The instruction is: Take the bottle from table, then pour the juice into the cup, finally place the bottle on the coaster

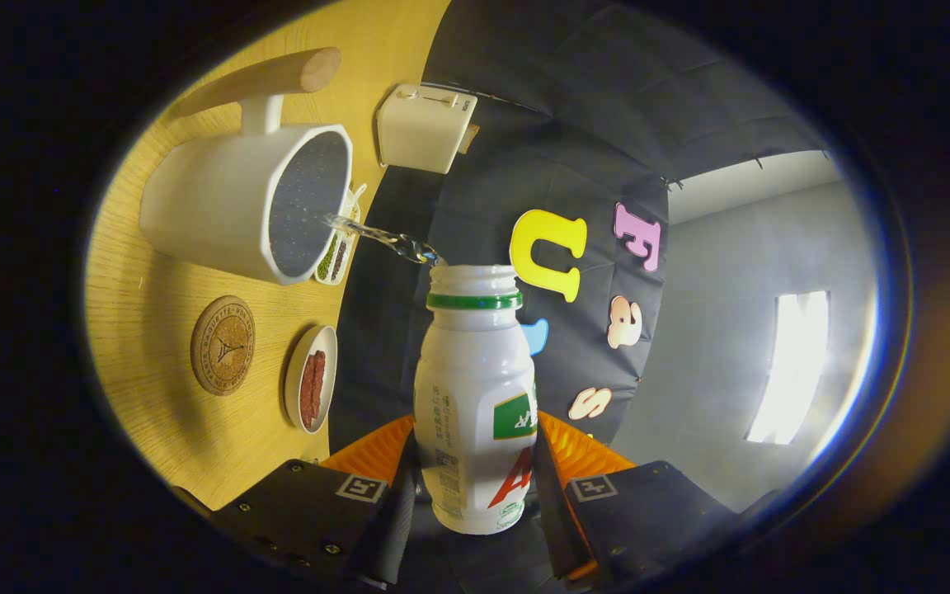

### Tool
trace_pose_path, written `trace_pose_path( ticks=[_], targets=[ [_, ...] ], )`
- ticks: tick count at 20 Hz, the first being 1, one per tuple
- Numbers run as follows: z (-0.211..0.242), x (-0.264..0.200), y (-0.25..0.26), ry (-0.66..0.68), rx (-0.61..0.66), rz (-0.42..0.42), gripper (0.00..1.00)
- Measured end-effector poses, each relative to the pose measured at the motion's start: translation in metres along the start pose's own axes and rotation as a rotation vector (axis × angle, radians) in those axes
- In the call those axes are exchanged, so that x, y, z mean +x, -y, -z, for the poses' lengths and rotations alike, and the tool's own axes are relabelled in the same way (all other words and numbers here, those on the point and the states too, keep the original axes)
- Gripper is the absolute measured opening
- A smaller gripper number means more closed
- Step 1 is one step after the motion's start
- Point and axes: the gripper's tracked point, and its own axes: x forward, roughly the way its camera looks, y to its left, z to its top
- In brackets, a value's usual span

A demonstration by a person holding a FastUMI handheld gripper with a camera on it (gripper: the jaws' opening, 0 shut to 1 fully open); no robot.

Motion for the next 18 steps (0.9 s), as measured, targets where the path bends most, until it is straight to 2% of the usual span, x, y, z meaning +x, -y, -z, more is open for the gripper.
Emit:
trace_pose_path(
  ticks=[18],
  targets=[
    [-0.0020, -0.0031, 0.0068, 0.037, -0.065, -0.013, 0.66]
  ],
)
